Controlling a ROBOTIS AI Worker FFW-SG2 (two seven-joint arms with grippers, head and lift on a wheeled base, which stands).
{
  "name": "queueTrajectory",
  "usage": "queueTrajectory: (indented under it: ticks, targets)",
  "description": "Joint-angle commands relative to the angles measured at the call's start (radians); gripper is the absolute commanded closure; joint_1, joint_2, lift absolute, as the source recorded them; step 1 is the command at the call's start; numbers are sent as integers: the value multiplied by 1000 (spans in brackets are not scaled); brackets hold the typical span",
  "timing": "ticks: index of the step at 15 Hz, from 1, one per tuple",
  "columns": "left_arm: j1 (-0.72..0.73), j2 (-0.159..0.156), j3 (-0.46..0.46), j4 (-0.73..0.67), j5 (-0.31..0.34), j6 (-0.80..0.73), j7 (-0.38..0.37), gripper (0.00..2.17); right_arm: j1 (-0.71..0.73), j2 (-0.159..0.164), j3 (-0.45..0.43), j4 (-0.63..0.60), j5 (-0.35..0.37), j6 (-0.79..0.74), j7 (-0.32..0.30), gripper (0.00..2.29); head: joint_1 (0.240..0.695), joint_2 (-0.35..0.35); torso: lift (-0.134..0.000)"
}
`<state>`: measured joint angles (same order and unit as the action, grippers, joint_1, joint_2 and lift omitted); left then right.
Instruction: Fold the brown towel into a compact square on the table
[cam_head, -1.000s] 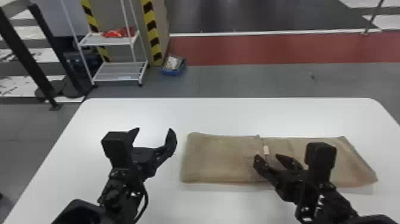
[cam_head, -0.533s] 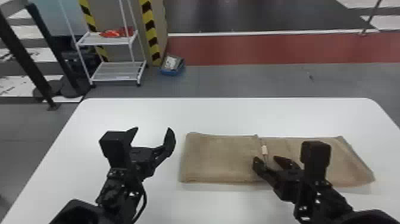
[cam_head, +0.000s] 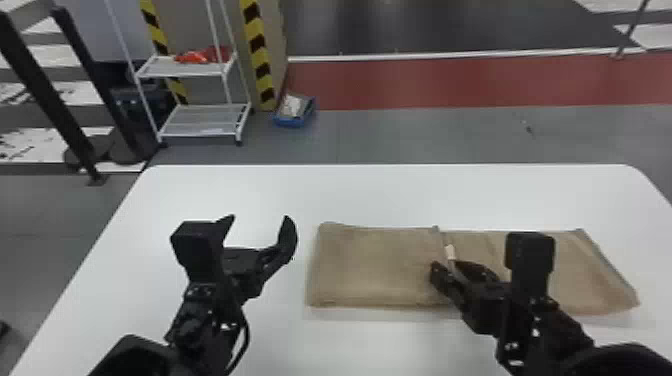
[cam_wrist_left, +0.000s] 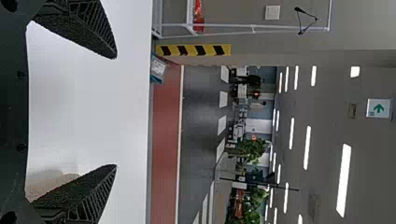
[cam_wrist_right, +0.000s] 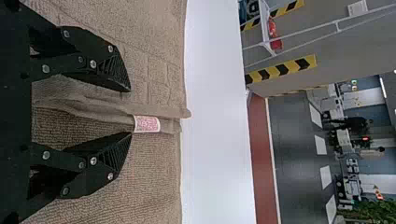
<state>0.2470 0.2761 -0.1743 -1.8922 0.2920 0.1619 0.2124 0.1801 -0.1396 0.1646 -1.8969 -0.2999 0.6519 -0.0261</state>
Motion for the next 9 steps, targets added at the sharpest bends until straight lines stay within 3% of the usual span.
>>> queueTrajectory:
  ticks: [1,4,8,9]
  targets:
    - [0,0,-1,2,-1,0,1,39,2,0,6,-1,-2,-8,0,677,695,91,-125]
    - [0,0,-1,1,-1,0,1,39,2,0,6,-1,-1,-8,2,883,695,96,-125]
    - [2,0,-1,2,-1,0,1,39,9,-2,6,-14,-1,-21,3,971,695,96,-125]
    - [2,0,-1,2,-1,0,1,39,15,-2,7,-22,-1,-27,3,1102,695,96,-125]
